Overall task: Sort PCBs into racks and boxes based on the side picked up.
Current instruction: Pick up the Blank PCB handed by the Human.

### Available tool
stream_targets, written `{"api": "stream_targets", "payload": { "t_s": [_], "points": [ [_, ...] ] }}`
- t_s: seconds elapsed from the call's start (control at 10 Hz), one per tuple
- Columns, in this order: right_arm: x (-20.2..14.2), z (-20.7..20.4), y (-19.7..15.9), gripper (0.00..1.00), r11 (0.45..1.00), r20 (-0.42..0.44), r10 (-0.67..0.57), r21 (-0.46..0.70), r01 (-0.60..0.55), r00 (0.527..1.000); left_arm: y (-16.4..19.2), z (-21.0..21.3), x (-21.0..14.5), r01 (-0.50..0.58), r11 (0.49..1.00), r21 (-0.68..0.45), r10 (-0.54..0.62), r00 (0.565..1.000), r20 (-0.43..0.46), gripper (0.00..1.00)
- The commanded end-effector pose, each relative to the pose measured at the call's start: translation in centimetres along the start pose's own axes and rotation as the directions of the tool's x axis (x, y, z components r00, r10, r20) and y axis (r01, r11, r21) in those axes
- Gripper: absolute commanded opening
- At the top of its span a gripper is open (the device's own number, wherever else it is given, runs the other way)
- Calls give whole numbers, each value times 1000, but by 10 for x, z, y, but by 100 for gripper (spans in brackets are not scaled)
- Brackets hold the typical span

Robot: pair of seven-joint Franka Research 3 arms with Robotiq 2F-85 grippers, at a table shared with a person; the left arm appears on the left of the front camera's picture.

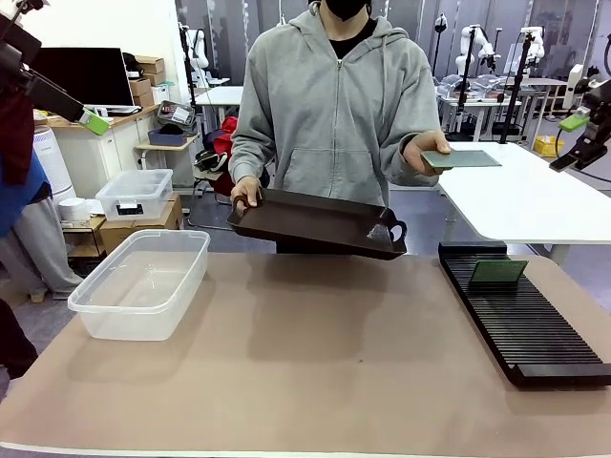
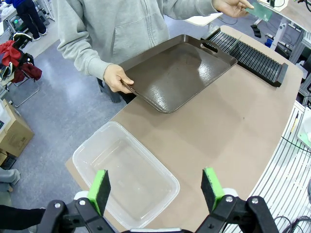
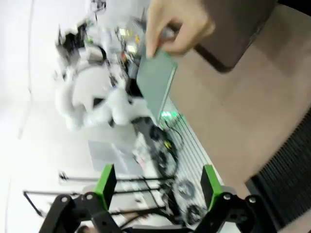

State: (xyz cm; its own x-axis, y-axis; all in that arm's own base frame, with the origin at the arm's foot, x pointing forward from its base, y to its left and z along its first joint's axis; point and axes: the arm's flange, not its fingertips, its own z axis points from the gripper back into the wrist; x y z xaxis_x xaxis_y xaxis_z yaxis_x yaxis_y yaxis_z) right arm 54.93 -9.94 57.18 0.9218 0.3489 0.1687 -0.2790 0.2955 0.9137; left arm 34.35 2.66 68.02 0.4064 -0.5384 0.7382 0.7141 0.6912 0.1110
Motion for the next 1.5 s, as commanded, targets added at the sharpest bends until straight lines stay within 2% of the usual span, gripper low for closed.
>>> {"api": "stream_targets", "payload": {
  "t_s": [0.0,0.2,0.3,0.7,0.8,1.2,1.4],
  "points": [
    [3,-33,-1,93,990,129,-109,103,96,986,0,-1,-2,1,1000,-1,-1,1000,10,100],
    [8,-51,-9,93,993,144,-72,99,58,987,0,-1,-2,1,1000,-1,-1,1000,10,100],
    [13,-57,-18,93,991,174,-51,132,28,983,0,-1,-2,1,1000,-1,-1,1000,10,100],
    [23,-78,-41,93,964,158,21,260,-62,987,0,-1,-2,1,1000,-1,-1,1000,10,100],
    [26,-81,-45,93,964,166,46,250,-87,985,0,-1,-2,1,1000,-1,-1,1000,10,100],
    [31,-95,-46,93,947,217,57,296,-121,975,0,-1,-2,1,1000,-1,-1,1000,10,100],
    [35,-101,-41,93,942,210,37,320,-104,977,0,-1,-2,1,1000,-1,-1,1000,10,100]
  ]
}}
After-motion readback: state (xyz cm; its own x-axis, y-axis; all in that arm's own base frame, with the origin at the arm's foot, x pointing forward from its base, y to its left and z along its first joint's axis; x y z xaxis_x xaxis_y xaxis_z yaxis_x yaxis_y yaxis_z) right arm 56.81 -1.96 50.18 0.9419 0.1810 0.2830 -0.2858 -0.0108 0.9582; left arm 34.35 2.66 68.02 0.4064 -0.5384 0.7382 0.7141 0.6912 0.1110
